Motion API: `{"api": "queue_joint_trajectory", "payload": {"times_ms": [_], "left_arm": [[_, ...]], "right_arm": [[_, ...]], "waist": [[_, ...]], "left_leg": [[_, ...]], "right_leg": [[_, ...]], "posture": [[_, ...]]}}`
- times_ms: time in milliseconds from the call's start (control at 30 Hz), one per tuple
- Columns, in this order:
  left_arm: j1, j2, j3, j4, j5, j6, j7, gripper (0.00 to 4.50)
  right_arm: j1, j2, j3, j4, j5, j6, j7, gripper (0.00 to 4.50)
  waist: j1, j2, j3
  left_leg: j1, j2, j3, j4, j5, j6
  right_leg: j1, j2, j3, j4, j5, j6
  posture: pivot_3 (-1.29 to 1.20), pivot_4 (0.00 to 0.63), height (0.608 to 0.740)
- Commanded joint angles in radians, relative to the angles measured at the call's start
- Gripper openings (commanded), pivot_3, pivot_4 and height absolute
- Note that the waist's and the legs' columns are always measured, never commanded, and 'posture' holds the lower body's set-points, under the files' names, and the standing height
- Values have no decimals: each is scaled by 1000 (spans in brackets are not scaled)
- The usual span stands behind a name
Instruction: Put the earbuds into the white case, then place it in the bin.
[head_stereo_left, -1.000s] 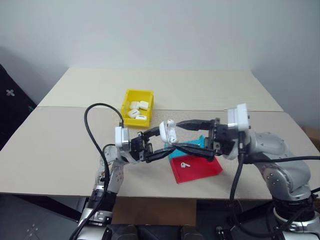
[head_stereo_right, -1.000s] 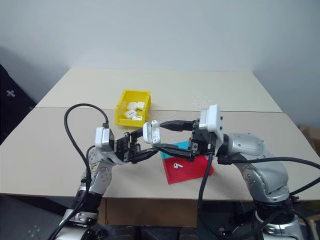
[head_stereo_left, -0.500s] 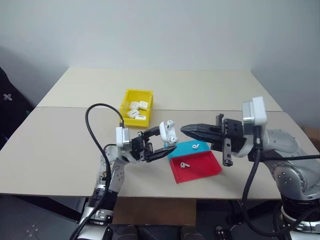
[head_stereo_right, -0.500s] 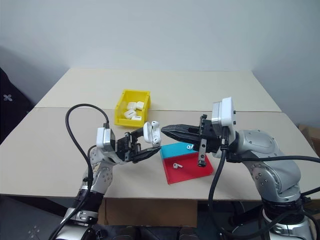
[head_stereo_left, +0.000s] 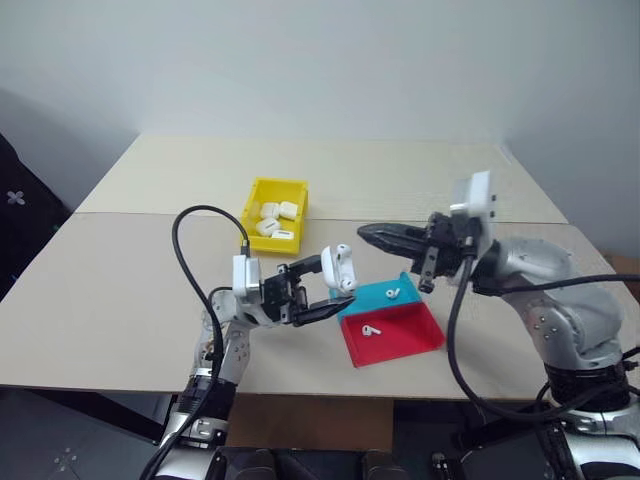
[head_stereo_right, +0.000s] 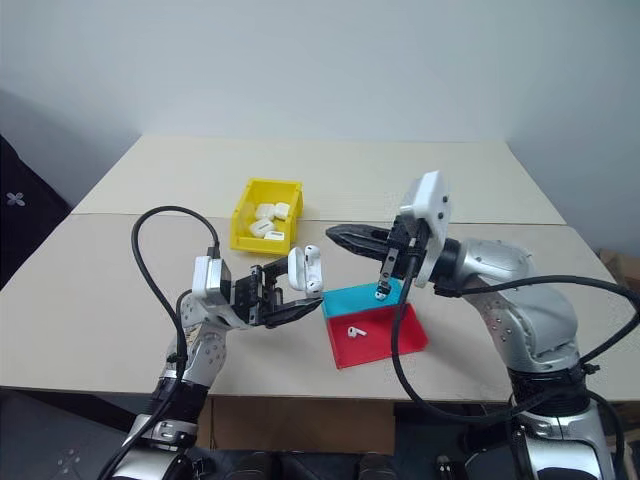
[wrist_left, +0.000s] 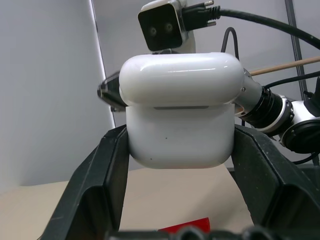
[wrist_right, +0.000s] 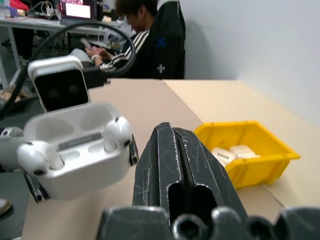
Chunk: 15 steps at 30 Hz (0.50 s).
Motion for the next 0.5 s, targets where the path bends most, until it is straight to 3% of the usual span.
{"api": "queue_joint_trajectory", "payload": {"times_ms": [33,500], "left_arm": [[-9,-5,-5,-21,-6,-19,-1,2764],[-7,-8,-4,-11,7,-29,8,2764]], "right_arm": [[-25,0,1,-18,-11,-15,16,103],[34,-7,-31,-77,11,-26,98,103]], "waist": [[0,0,0],[0,0,0]], "left_leg": [[0,0,0,0,0,0],[0,0,0,0,0,0]], "right_leg": [[0,0,0,0,0,0],[0,0,0,0,0,0]], "posture": [[0,150,740],[0,150,740]]}}
